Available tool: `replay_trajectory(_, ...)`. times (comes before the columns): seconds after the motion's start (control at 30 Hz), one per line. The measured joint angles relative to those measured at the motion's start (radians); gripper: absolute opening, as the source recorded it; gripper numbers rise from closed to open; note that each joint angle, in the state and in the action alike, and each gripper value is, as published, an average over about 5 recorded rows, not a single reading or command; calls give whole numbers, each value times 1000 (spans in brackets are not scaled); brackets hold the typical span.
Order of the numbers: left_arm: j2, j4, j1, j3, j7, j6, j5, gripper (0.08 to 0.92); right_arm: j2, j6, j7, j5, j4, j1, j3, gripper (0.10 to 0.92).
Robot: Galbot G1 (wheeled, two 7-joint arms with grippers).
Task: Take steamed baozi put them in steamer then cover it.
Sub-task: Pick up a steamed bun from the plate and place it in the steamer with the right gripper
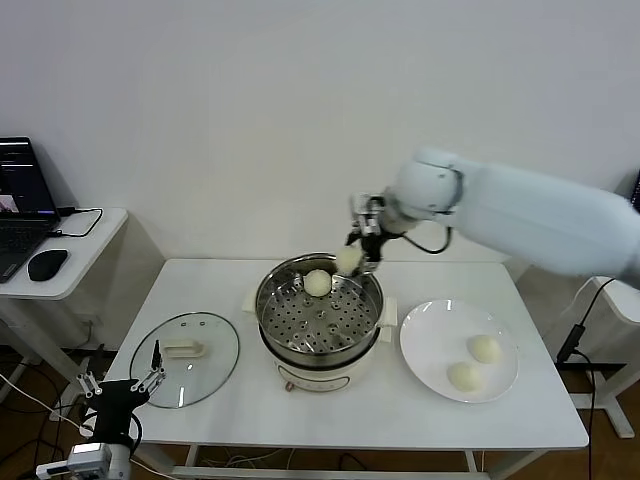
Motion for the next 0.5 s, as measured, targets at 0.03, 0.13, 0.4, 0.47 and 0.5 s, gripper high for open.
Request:
replay_trajectory(0.03, -1, 0, -1, -2, 0, 0, 0, 823, 22, -9, 8, 6, -11, -9, -2, 662)
replay_trajectory(0.13, -2, 0, -3, -5, 0, 0, -1, 823, 83, -31, 29, 17, -44, -38, -7, 662)
replay_trajectory(0.4, -10, -4, -1, -11, 0, -2, -1, 823, 198, -66, 67, 22, -131, -114, -19, 662)
replay_trajectory(0.47, -11, -4, -1, -13, 0, -3, -1, 823, 216, -72, 76, 22, -147, -130, -21, 662)
replay_trajectory(0.5, -11, -4, -1, -13, 0, -3, -1, 823, 224, -74, 80, 21, -155, -138, -22, 662)
